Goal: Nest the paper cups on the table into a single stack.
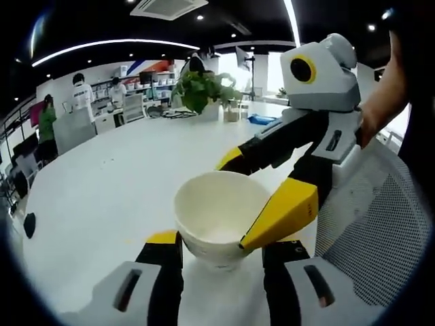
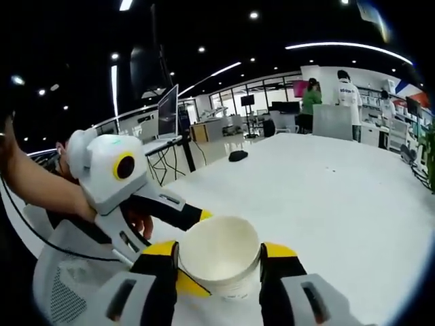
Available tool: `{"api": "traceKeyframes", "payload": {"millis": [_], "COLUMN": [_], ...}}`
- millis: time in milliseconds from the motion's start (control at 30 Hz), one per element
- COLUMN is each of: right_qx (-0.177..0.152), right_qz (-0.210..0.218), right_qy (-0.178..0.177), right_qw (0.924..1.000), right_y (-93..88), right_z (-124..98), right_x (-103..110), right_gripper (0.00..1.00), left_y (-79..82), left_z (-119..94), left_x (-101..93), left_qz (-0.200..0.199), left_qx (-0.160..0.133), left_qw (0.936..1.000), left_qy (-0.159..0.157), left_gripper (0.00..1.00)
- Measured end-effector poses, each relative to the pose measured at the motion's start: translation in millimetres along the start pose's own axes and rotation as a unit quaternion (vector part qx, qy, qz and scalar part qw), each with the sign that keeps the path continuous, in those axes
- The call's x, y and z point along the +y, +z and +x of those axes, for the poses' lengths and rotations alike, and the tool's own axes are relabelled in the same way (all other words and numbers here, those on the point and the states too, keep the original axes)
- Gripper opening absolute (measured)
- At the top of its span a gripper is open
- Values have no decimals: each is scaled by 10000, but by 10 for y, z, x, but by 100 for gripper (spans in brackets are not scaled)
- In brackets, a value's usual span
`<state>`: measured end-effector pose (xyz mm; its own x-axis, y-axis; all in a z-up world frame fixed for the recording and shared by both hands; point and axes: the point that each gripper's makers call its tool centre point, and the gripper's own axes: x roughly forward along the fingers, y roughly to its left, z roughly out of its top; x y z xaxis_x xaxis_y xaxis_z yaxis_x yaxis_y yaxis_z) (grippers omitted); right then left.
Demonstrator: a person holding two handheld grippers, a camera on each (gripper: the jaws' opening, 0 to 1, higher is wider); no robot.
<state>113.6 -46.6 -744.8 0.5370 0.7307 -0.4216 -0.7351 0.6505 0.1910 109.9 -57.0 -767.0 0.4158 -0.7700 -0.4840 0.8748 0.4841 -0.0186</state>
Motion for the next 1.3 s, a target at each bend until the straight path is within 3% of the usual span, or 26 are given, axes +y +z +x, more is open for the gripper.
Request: {"api": "traceKeyframes", "payload": {"millis": [167, 900, 1300], "right_qx": [-46, -191, -161], "right_qz": [47, 274, 425], "right_qy": [-47, -184, -358], "right_qw": [10000, 9993, 9983], "right_y": [59, 304, 360], "right_z": [9, 309, 452], "right_x": [-99, -513, -653], "right_gripper": [40, 50, 51], "left_y": [13, 244, 216], "left_z": [32, 272, 408], "left_x": [74, 539, 746], "left_qz": [49, 248, -8], "left_qx": [30, 206, 223], "left_qw": [10000, 9994, 9997], "left_qy": [-55, -119, -111], "left_gripper": [45, 45, 45]}}
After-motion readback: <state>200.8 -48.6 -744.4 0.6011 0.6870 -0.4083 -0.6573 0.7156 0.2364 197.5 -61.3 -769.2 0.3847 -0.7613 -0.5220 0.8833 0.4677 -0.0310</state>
